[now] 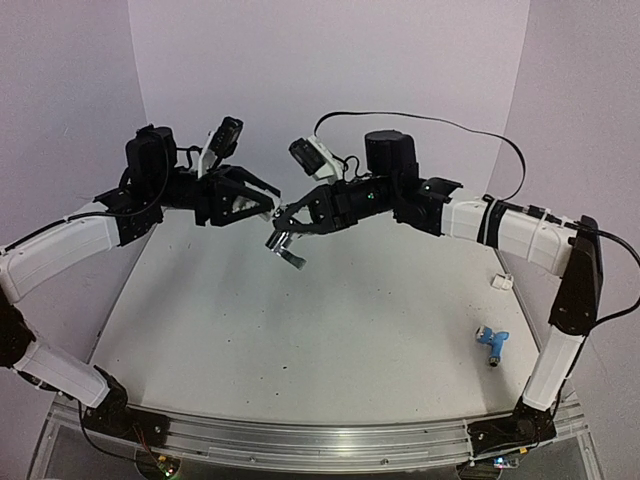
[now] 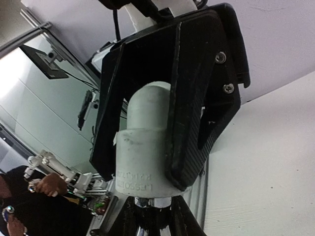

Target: Install the water faucets

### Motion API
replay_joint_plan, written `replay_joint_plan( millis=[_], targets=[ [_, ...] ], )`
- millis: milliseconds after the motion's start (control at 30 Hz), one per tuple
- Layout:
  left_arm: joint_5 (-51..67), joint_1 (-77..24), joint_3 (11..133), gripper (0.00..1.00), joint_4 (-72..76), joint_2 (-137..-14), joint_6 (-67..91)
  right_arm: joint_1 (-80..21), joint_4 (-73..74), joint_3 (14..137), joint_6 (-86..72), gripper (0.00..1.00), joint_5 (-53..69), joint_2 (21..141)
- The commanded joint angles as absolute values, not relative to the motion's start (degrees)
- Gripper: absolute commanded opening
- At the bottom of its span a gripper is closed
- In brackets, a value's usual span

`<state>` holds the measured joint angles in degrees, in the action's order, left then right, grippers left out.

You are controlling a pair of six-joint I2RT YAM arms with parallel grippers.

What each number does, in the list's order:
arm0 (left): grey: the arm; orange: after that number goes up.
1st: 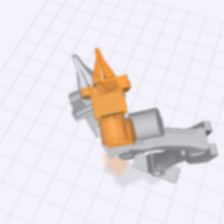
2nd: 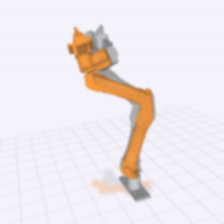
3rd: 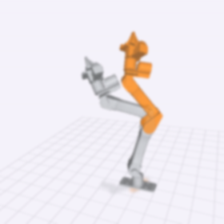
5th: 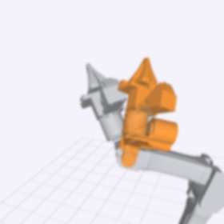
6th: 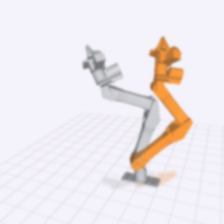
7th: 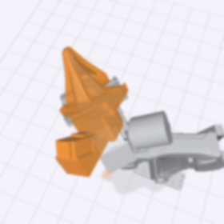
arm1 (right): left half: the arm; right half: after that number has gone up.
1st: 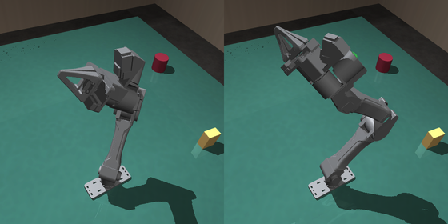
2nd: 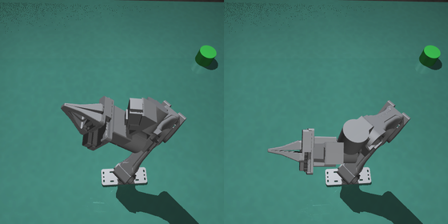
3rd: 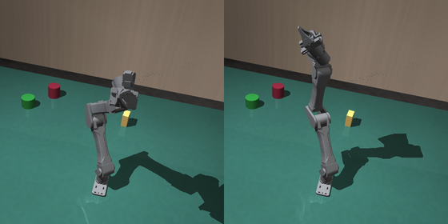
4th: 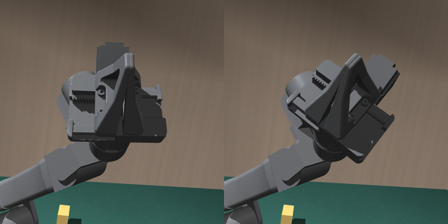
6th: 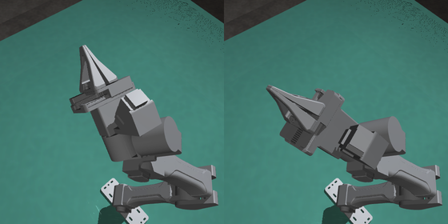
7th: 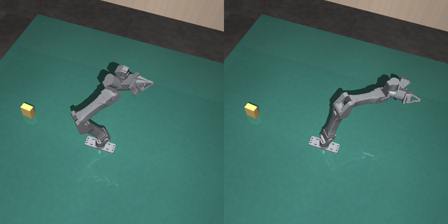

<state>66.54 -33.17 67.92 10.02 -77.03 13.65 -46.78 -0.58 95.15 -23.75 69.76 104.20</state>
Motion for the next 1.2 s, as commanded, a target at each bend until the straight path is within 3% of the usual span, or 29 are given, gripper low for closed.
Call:
replay_joint_plan(
  millis=[0,67,100,133,167,267,300,367,467,633,800,1067,1133,1167],
  targets=[
    [72.5,-27.7,72.7,0.28,10.2,-78.3,10.0,-46.0,-12.2,97.2,-34.2,0.00,82.5,97.8],
    [65.2,-25.1,71.4,0.69,9.5,-76.8,17.6,-44.1,-11.4,93.4,-30.6,0.00,78.5,95.1],
    [64.1,-24.6,70.9,0.75,8.6,-75.9,18.6,-43.6,-9.4,92.0,-28.2,0.00,76.6,94.4],
    [62.3,-24.1,69.9,0.97,4.8,-73.4,19.3,-43.0,-0.9,91.8,-19.7,0.00,70.6,93.2],
    [62.0,-24.1,69.1,0.99,3.3,-72.2,19.4,-43.1,5.9,92.5,-12.1,0.00,64.4,92.6],
    [54.1,-24.1,66.3,1.00,-2.5,-66.1,23.6,-43.2,12.0,91.7,-1.8,0.00,47.1,91.3],
    [45.6,-24.1,66.4,1.00,-6.6,-63.7,27.3,-43.2,11.6,89.9,1.3,0.00,41.9,90.7],
    [39.0,-24.1,67.0,1.00,-9.2,-63.0,33.1,-43.6,10.9,89.2,4.3,0.00,37.3,90.5],
    [33.7,-24.1,66.4,0.99,-10.4,-64.4,54.9,-45.7,8.6,87.7,11.3,0.00,22.4,90.6],
    [36.6,-26.4,57.3,1.00,11.1,-67.9,77.8,-49.6,2.7,85.8,19.1,0.00,8.8,91.9],
    [34.5,-32.2,59.5,1.00,14.8,-73.3,77.5,-53.8,1.6,87.1,24.4,0.00,2.3,95.1],
    [32.4,-37.1,60.6,0.99,18.3,-78.6,75.3,-56.4,1.8,87.7,23.2,0.00,4.6,96.2],
    [33.2,-37.3,60.6,0.91,18.5,-79.6,73.7,-56.4,2.5,88.6,21.5,0.00,6.3,96.6],
    [34.2,-37.4,61.1,0.82,18.6,-80.4,72.0,-56.4,3.4,89.1,20.5,0.00,7.5,96.6]
  ],
)
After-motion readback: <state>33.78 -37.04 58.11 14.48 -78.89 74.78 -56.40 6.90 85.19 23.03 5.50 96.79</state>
